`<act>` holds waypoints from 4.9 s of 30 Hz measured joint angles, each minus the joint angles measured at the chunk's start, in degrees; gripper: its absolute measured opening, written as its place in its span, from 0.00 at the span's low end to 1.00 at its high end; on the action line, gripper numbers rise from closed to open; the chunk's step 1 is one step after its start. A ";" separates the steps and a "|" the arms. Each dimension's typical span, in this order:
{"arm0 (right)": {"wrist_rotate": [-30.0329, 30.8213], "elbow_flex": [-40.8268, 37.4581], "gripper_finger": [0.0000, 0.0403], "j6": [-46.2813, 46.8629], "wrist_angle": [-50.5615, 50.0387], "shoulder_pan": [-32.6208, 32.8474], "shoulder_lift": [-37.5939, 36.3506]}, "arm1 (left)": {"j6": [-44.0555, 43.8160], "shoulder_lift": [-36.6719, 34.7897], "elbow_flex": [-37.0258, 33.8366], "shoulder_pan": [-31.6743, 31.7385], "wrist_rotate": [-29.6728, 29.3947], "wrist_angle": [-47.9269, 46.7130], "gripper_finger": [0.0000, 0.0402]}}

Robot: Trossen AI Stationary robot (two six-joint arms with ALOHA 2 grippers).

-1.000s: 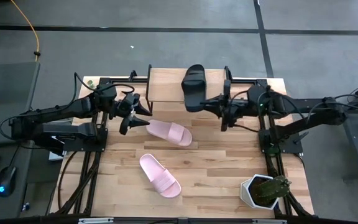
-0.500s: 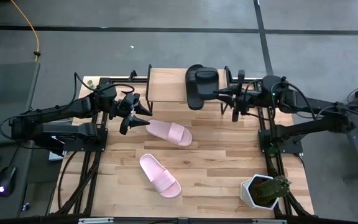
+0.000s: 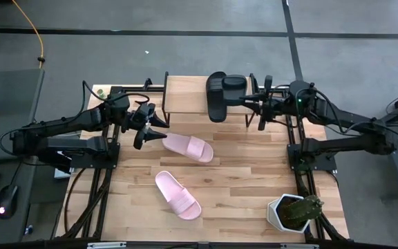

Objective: Pick and place slides into the shelf
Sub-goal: Put the black slipper on the shelf

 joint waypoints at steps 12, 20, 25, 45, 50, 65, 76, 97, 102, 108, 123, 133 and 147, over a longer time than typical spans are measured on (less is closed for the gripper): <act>-4.25 -0.32 0.04 2.39 -2.52 -6.00 0.02 | 0.94 0.00 0.00 0.00 -0.01 -0.44 0.54; -6.85 -0.32 0.04 2.40 -3.33 -10.84 0.02 | 1.05 0.00 0.00 -0.02 -0.01 -0.42 0.54; -11.11 -0.32 0.04 2.86 -3.57 -14.64 0.11 | 1.05 0.02 0.00 0.00 -0.01 -0.42 0.54; -16.15 -0.32 0.04 2.82 -6.56 -18.46 0.59 | 1.07 0.22 -0.02 -0.02 -0.43 -0.55 0.54; -15.76 -0.32 0.04 2.82 -6.39 -18.48 0.59 | 1.07 0.22 -0.02 -0.02 -0.43 -0.54 0.54; -17.66 -0.32 0.04 2.21 -2.84 -23.32 2.28 | 1.07 0.52 -0.02 -0.02 -0.95 -0.52 0.54; -24.16 -0.30 0.04 1.69 3.76 -28.10 2.96 | 1.50 0.59 -0.02 -0.02 -2.08 -0.31 0.54; -43.25 -0.30 0.04 3.26 4.01 -37.68 5.91 | 1.53 0.59 -0.02 0.00 -1.96 -0.46 0.54; -41.89 -0.30 0.04 1.95 -0.21 -37.74 6.08 | 1.54 0.59 -0.02 0.00 -2.03 -1.17 0.54; -41.88 -0.30 0.04 1.31 -2.60 -37.67 6.23 | 2.09 0.59 -0.02 0.00 -3.40 -1.68 0.54; -36.10 -0.30 0.04 2.36 -0.56 -34.32 6.23 | 2.12 0.59 -0.02 0.00 -3.42 -1.62 0.54; -36.28 -0.30 0.04 5.18 -0.17 -34.17 6.23 | 2.12 0.59 -0.02 -0.01 -3.44 -1.62 0.54; -31.07 -0.30 0.04 0.70 -6.92 -32.16 6.21 | 2.12 0.59 -0.02 0.00 -3.44 -1.60 0.54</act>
